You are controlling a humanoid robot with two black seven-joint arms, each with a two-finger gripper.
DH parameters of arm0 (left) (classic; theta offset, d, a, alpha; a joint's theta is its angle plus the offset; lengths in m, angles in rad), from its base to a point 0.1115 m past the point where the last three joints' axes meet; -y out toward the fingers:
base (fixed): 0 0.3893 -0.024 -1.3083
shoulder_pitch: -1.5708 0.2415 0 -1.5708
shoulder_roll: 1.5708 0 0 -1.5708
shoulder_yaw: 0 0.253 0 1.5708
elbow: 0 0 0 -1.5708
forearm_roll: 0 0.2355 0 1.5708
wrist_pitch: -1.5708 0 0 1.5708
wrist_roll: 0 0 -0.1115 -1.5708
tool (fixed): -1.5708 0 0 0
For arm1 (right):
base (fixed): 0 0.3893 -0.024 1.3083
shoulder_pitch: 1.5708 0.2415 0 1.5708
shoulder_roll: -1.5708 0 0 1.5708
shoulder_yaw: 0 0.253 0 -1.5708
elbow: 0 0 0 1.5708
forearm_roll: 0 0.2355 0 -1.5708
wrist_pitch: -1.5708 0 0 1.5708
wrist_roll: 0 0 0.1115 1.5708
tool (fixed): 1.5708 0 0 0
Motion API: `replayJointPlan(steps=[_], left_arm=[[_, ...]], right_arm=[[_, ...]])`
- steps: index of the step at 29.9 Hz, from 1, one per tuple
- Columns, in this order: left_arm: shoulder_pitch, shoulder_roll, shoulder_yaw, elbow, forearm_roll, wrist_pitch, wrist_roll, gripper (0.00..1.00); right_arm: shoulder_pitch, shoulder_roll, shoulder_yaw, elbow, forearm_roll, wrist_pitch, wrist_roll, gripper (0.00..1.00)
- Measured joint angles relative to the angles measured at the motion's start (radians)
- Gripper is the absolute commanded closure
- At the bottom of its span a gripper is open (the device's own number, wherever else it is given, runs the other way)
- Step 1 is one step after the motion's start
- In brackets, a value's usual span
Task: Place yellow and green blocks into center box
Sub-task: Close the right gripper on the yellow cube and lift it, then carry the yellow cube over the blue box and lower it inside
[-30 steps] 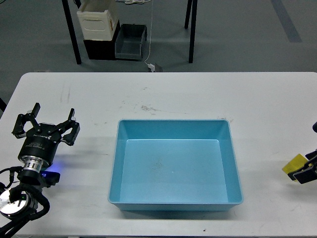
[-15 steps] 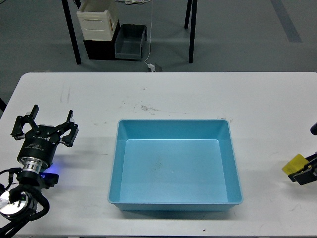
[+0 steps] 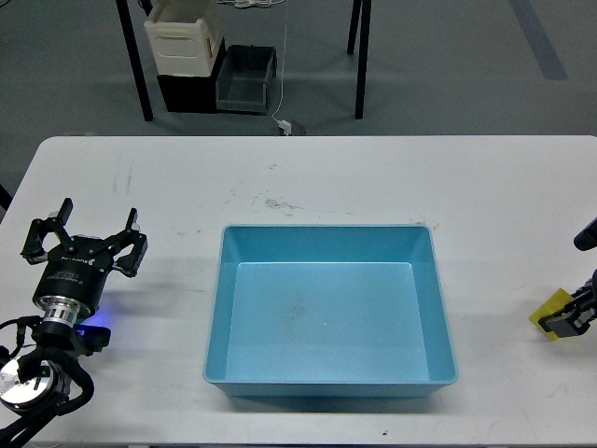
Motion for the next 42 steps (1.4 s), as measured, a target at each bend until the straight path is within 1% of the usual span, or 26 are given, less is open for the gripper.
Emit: replayJointPlan(steps=[8,14,19,25,33,42], left_arm=[[-0.005,0.001,-0.003,0.000,0.000,0.000,0.000,0.00],[-0.005,0.002,-0.007,0.000,0.000,0.000,0.000,0.00],[-0.005,0.003,-0.011,0.000,0.000,0.000,0.000,0.00],[-0.005,0.003,-0.013,0.000,0.001,0.000,0.000,0.00],[-0.005,0.003,-0.019,0.000,0.000,0.000,0.000,0.00],[-0.006,0.003,-0.045,0.000,0.000,0.000,0.000,0.00]], right_arm=[[0.179,-0.008,0.103,0.021,0.004,0.000,0.000,0.97],[0.370,0.028,0.110,0.081,0.009,0.000,0.000,0.97],[0.511,0.129,0.075,0.163,0.015,0.000,0.000,0.97],[0.610,0.310,-0.002,0.198,0.018,0.000,0.000,0.97],[0.603,0.549,-0.104,0.183,0.027,0.000,0.000,0.96],[0.509,0.705,-0.161,0.104,0.071,0.000,0.000,0.96]])
